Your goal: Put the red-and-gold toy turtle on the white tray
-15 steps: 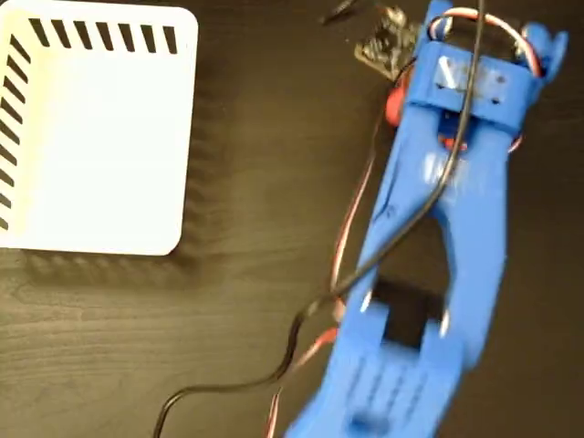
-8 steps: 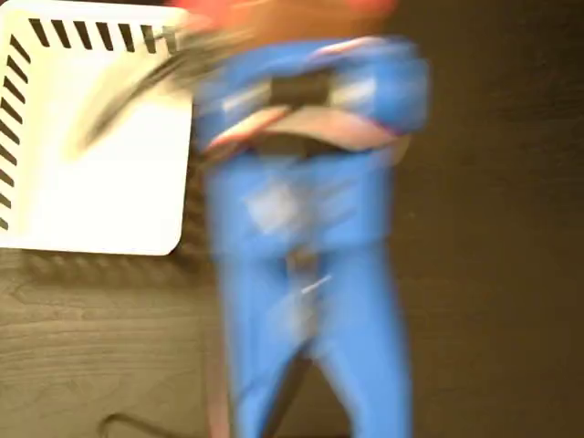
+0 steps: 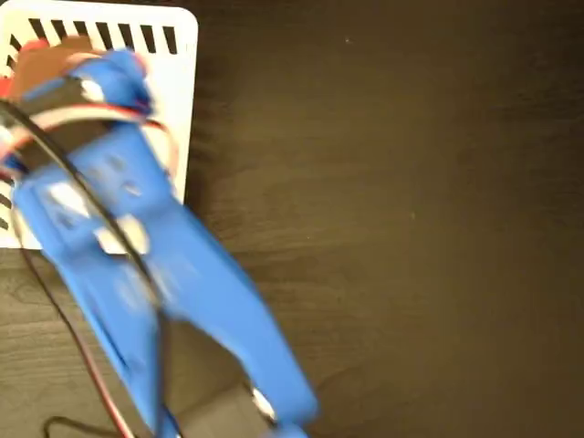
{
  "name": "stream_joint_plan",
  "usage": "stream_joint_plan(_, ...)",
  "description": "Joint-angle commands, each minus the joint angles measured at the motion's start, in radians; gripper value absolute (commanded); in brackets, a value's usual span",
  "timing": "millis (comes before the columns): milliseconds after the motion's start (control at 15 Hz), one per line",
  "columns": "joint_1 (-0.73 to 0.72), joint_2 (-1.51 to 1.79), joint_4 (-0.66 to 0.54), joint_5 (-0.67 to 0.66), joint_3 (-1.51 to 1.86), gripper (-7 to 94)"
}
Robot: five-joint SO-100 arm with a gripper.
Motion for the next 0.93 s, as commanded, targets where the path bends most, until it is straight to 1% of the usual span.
stream_joint_plan(0,-0.015,-0.051,-0.025,0.018,-0.078,0)
stream_joint_plan(467,0.015,-0.110,-0.054,-0.015,-0.104,0)
stream_joint_plan(733,0.054,-0.161,-0.069,0.028,-0.132,0)
stream_joint_plan(800,0.052,-0.167,-0.071,0.028,-0.132,1)
stream_joint_plan(867,0.049,-0.167,-0.074,0.028,-0.132,14)
